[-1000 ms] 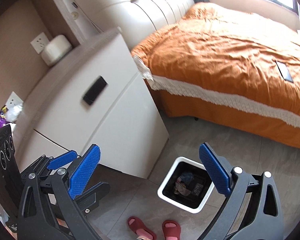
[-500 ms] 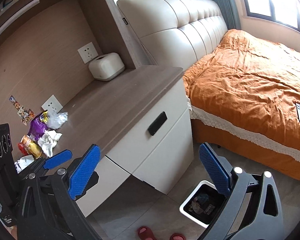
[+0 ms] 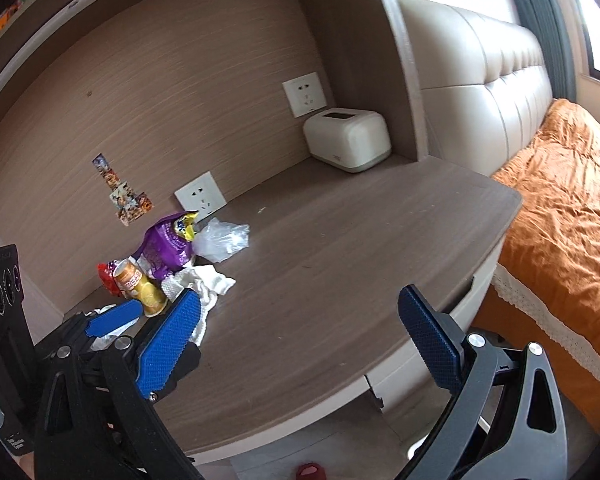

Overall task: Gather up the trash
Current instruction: 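Move both open tools back over the desk, then grasp the yellow chip can with the left tool while the right tool grasps the white cloth, then carry the can and cloth to the white bin and release both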

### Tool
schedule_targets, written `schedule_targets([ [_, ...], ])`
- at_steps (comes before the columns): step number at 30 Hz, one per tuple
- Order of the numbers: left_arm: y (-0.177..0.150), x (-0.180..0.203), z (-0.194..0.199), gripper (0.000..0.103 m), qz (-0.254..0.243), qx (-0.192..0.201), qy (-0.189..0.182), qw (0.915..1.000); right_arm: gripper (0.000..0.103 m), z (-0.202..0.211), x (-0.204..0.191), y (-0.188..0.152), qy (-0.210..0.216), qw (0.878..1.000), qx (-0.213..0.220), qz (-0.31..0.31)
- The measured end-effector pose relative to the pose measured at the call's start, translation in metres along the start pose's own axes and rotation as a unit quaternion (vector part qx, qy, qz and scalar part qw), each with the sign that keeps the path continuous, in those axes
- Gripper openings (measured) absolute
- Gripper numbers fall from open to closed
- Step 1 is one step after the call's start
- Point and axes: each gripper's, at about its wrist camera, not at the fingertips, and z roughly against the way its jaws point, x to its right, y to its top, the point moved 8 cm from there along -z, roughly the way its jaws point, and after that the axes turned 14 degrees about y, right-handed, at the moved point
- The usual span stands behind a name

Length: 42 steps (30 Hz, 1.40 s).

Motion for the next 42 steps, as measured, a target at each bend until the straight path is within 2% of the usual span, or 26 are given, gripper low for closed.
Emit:
schedule_targets([
  [6, 0.0, -0.077, -0.026, 0.098, 0.024, -0.009, 0.068, 0.9974, 0.098, -0.053, -0.035, 0.002, 0.029, 0.998, -0.039, 0.031],
  [11, -0.01, -0.122, -0.061, 0.098, 0.022, -0.037, 0.114, 0.9926, 0.098, -0.098, -0.057, -0.006, 0.039, 0.995, -0.079, 0.053],
  [16, -0.016, -0.145, -0.088, 0.098, 0.019, -0.052, 0.107, 0.9928, 0.098, -0.144, -0.072, -0.011, 0.037, 0.99, -0.112, 0.073],
  [23, -0.013, -0.155, -0.115, 0.097, -0.029, -0.051, 0.103, 0.9929, 0.098, -0.204, -0.073, -0.023, 0.036, 0.982, -0.172, 0.071],
  [26, -0.014, -0.161, -0.126, 0.083, -0.043, -0.059, 0.089, 0.9933, 0.098, -0.223, -0.071, -0.028, 0.039, 0.978, -0.195, 0.059],
  [27, -0.015, -0.16, -0.129, 0.074, -0.048, -0.062, 0.083, 0.9934, 0.096, -0.227, -0.07, -0.03, 0.039, 0.977, -0.203, 0.056],
  [28, -0.017, -0.16, -0.133, 0.065, -0.055, -0.067, 0.08, 0.993, 0.081, -0.23, -0.07, -0.033, 0.039, 0.975, -0.209, 0.056],
  [29, -0.019, -0.158, -0.136, 0.06, -0.065, -0.07, 0.079, 0.9923, 0.075, -0.232, -0.069, -0.033, 0.03, 0.975, -0.21, 0.063],
  [30, -0.021, -0.156, -0.139, 0.051, -0.073, -0.071, 0.078, 0.9917, 0.06, -0.233, -0.069, -0.033, 0.015, 0.975, -0.207, 0.08],
  [31, -0.023, -0.154, -0.14, 0.046, -0.079, -0.072, 0.074, 0.9915, 0.046, -0.232, -0.069, -0.034, 0.003, 0.973, -0.208, 0.095],
  [33, -0.023, -0.151, -0.139, 0.045, -0.074, -0.071, 0.07, 0.9923, 0.031, -0.231, -0.069, -0.035, 0.0, 0.973, -0.208, 0.103],
  [36, -0.023, -0.151, -0.132, 0.045, -0.065, -0.07, 0.068, 0.9931, 0.027, -0.218, -0.062, -0.032, -0.006, 0.976, -0.197, 0.094],
  [42, -0.015, -0.149, -0.095, 0.045, -0.047, -0.06, 0.064, 0.995, 0.027, -0.172, -0.062, -0.014, 0.002, 0.983, -0.158, 0.088],
])
